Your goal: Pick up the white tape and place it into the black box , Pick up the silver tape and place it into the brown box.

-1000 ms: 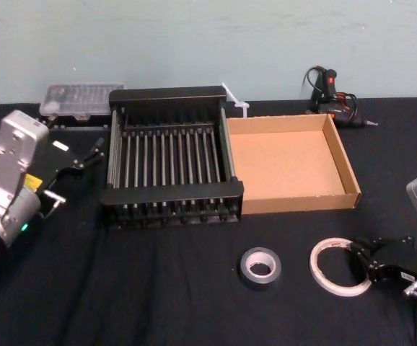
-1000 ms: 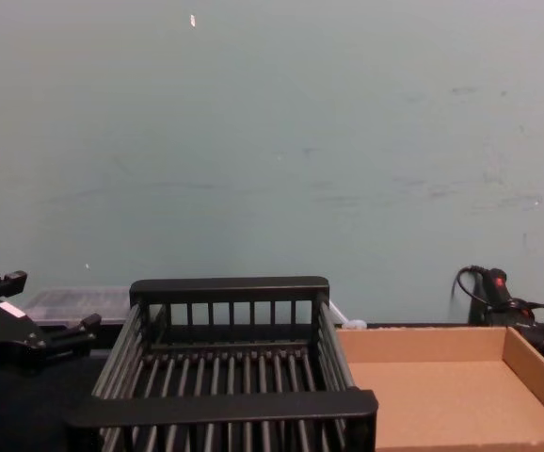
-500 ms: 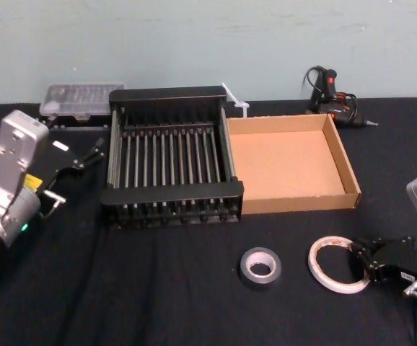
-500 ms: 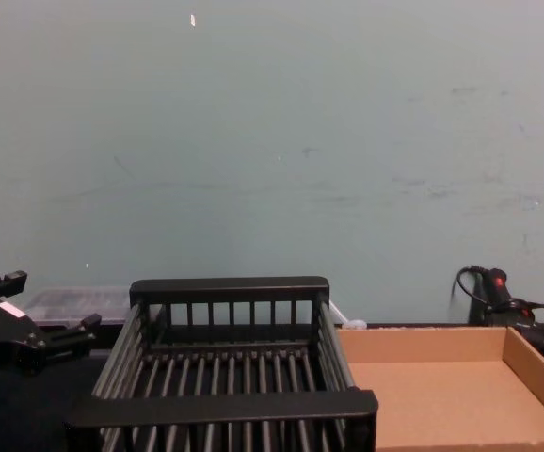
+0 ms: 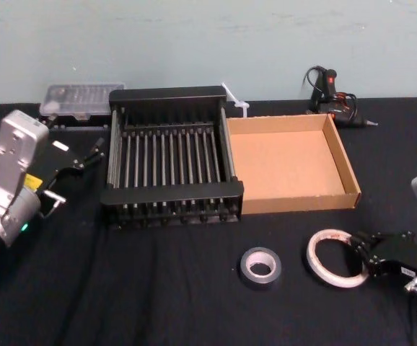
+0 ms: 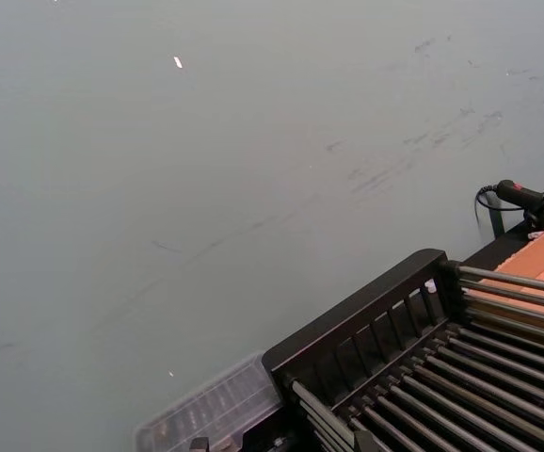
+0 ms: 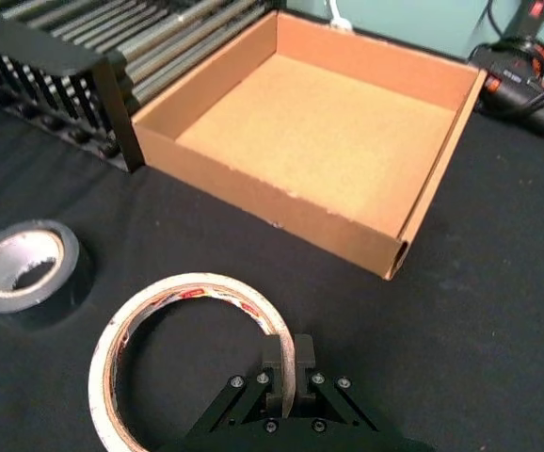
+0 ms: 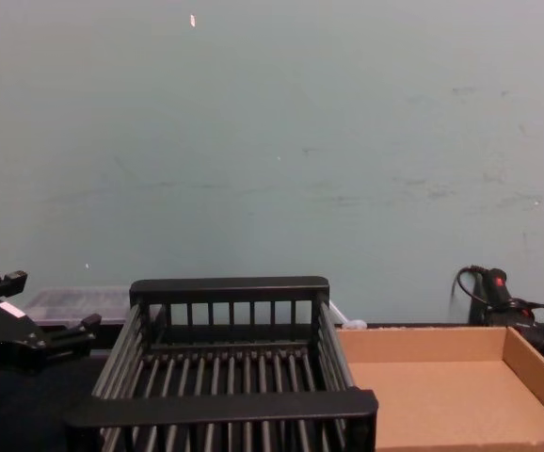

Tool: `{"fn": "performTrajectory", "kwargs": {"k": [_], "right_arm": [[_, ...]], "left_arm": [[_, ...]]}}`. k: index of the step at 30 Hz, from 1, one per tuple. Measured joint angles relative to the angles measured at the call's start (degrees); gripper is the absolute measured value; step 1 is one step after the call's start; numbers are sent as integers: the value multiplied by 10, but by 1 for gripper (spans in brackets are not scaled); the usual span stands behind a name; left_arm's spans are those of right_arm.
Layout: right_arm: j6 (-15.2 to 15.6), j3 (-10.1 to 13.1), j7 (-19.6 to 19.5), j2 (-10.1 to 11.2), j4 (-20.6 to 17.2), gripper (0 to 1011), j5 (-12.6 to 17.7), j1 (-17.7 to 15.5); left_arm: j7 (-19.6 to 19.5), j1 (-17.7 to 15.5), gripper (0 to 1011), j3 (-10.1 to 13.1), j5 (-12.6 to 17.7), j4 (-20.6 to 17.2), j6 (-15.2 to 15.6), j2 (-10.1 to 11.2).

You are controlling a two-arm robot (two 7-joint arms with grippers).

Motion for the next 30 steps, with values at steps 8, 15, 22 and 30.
{"fn": "performTrajectory", "kwargs": {"k": [8, 15, 22, 30], "right_arm": [[-3, 11, -5, -8, -11, 84, 14, 5], [1, 8, -17, -18, -9, 84, 17, 26], [1, -2, -27, -32, 1, 84, 6, 58], [-1, -22, -31, -54, 27, 84, -16, 110]], "left_arm": [[0, 0, 1002, 0, 0, 0, 0, 0], [0, 0, 1001, 0, 0, 0, 0, 0], [0, 0, 1001, 0, 0, 0, 0, 0], [0, 0, 1001, 0, 0, 0, 0, 0]]}}
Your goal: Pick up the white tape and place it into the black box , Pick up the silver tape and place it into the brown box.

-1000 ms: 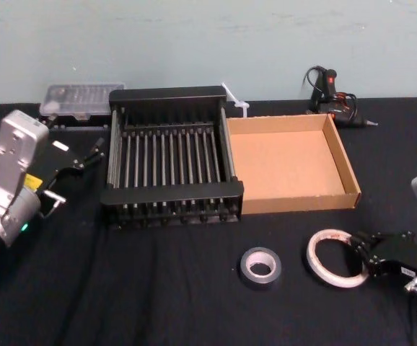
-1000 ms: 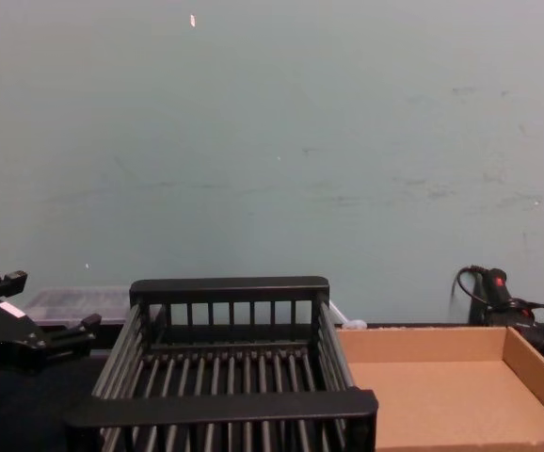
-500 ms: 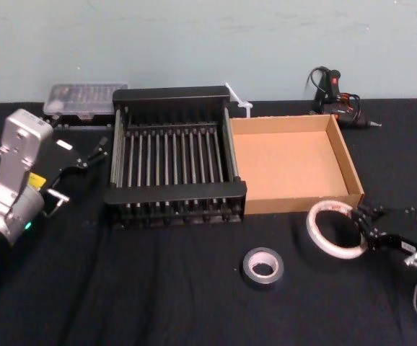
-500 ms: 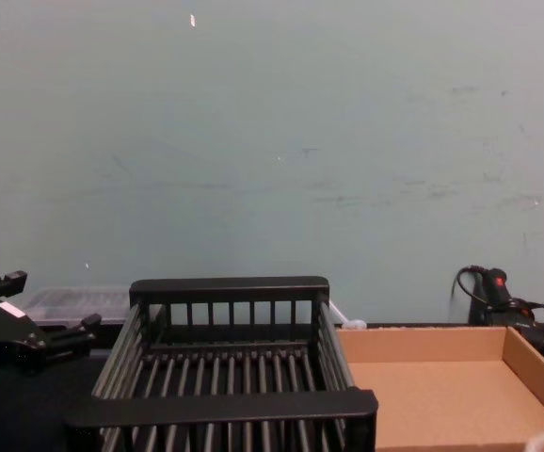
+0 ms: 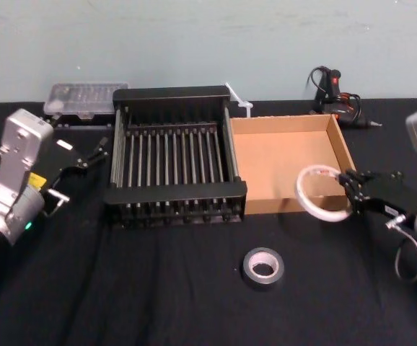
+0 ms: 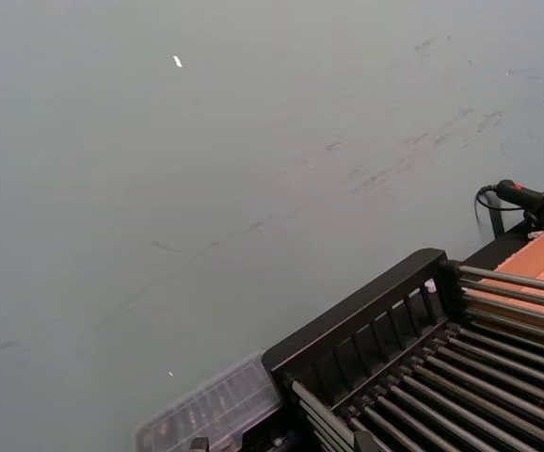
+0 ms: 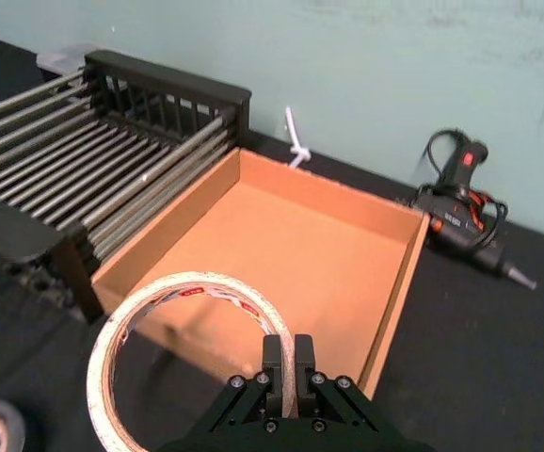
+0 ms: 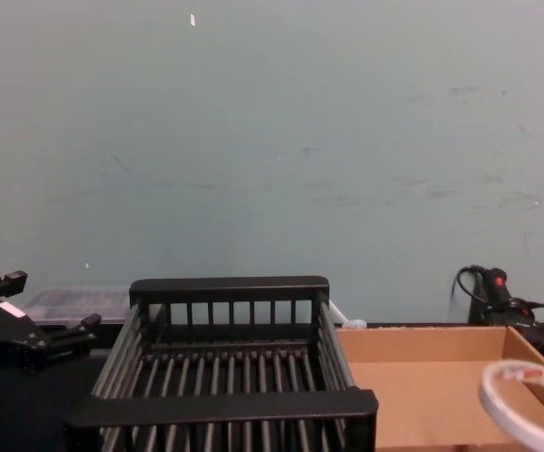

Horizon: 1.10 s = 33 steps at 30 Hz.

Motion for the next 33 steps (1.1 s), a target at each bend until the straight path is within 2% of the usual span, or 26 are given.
{"fn": "performTrajectory", "kwargs": {"k": [12, 33], "right_arm": [[-11, -33, 16, -29, 40, 84, -34, 69], [-15, -93, 39, -84, 88, 84, -71, 152]], "left_arm": [[0, 0, 1001, 0, 0, 0, 0, 0], [0, 0, 1001, 0, 0, 0, 0, 0]]}}
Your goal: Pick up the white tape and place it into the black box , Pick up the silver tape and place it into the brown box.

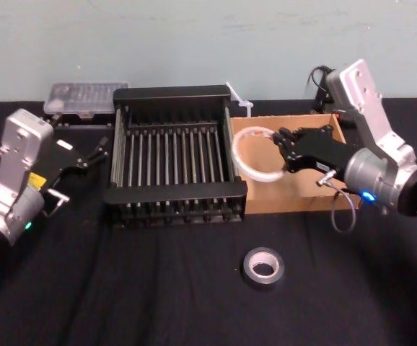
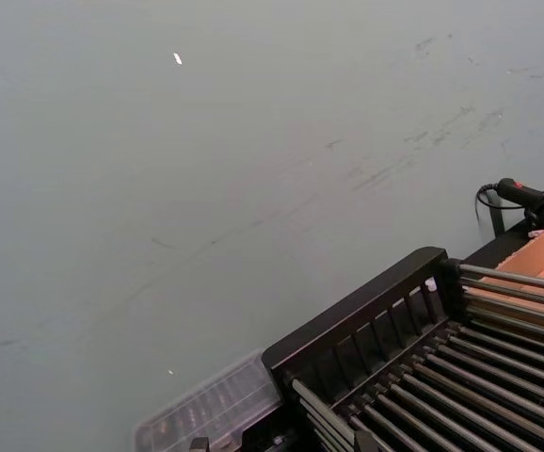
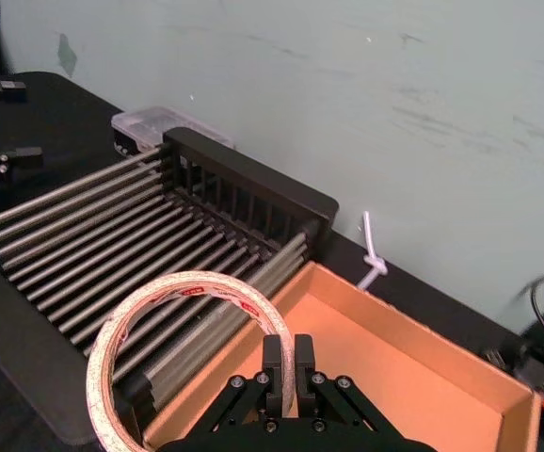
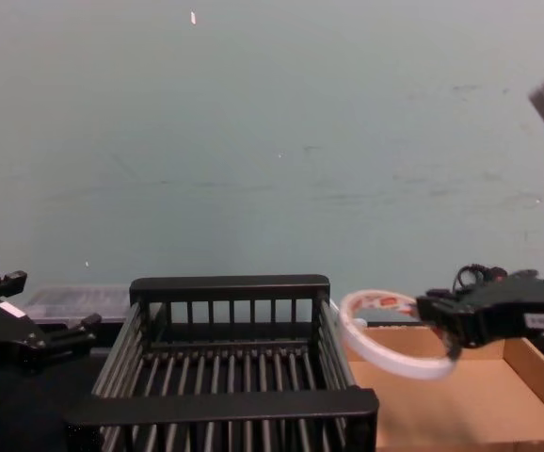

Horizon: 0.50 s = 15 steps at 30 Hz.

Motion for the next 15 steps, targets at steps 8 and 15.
{"fn": "performTrajectory", "kwargs": {"k": [8, 15], "right_arm": [[-7, -21, 7, -19, 19, 84, -17, 29], [-11, -39, 13, -37, 40, 84, -31, 52]], "left_arm": [[0, 0, 1001, 0, 0, 0, 0, 0], [0, 0, 1001, 0, 0, 0, 0, 0]]}}
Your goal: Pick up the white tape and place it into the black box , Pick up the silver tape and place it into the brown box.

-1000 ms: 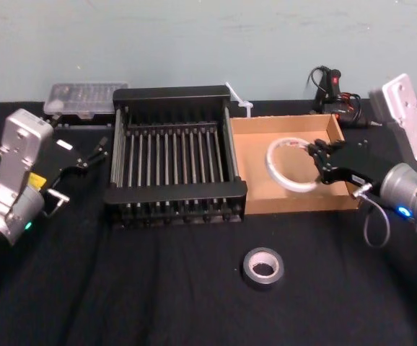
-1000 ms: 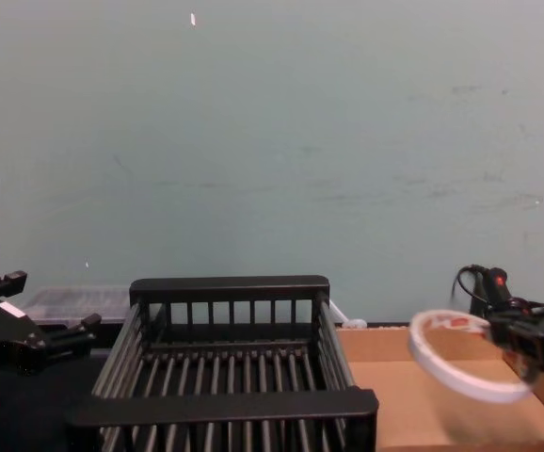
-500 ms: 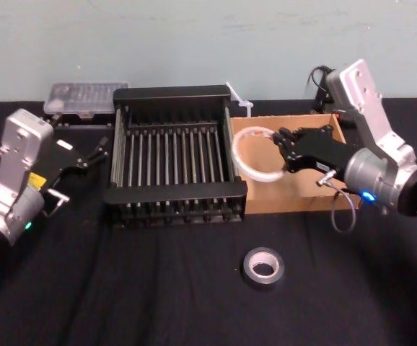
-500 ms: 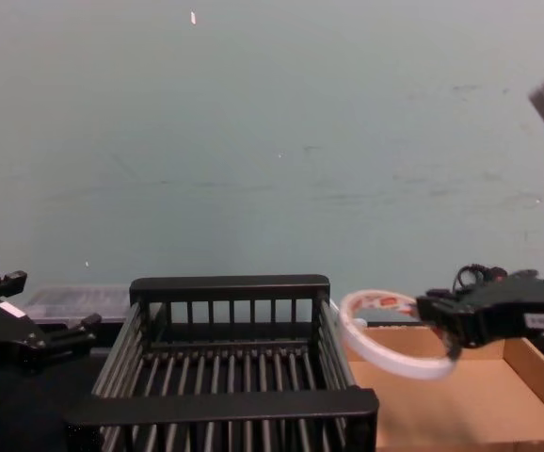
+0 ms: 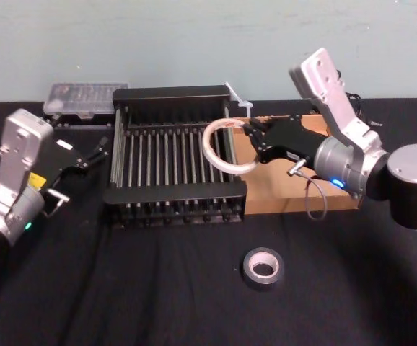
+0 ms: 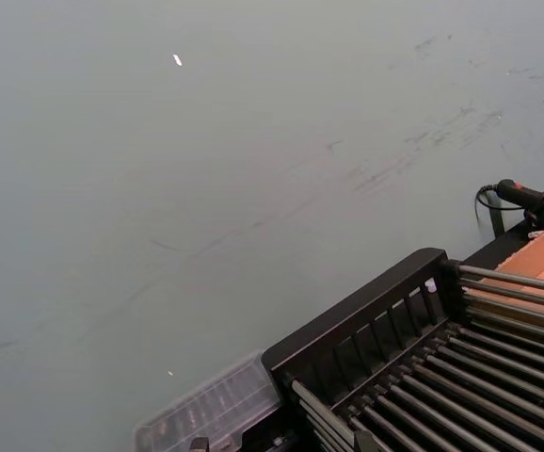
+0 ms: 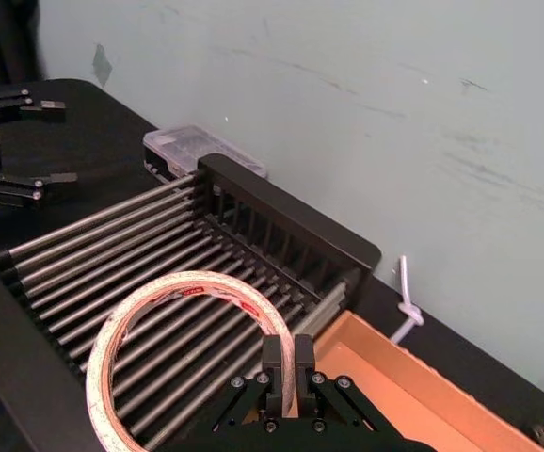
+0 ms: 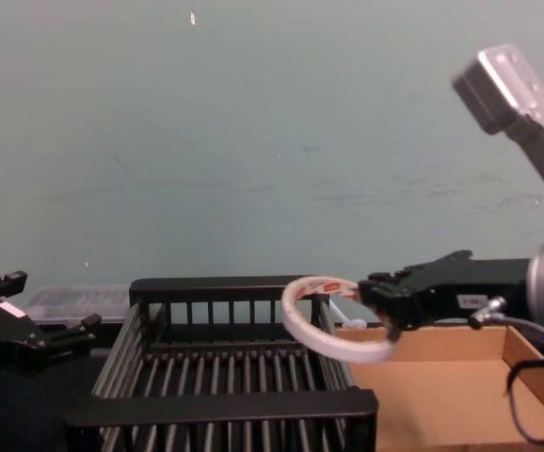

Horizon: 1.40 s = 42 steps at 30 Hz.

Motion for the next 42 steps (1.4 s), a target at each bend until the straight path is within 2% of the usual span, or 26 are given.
{"fn": "performTrajectory", "kwargs": {"k": [15, 28, 42], "right_arm": [[-7, -22, 11, -30, 45, 84, -20, 35], [-12, -27, 11, -54, 78, 84, -27, 57], [-14, -27, 9, -56, 81, 84, -28, 59]], "left_arm": [[0, 0, 1001, 0, 0, 0, 0, 0], [0, 0, 1001, 0, 0, 0, 0, 0], [0, 0, 1001, 0, 0, 0, 0, 0]]}}
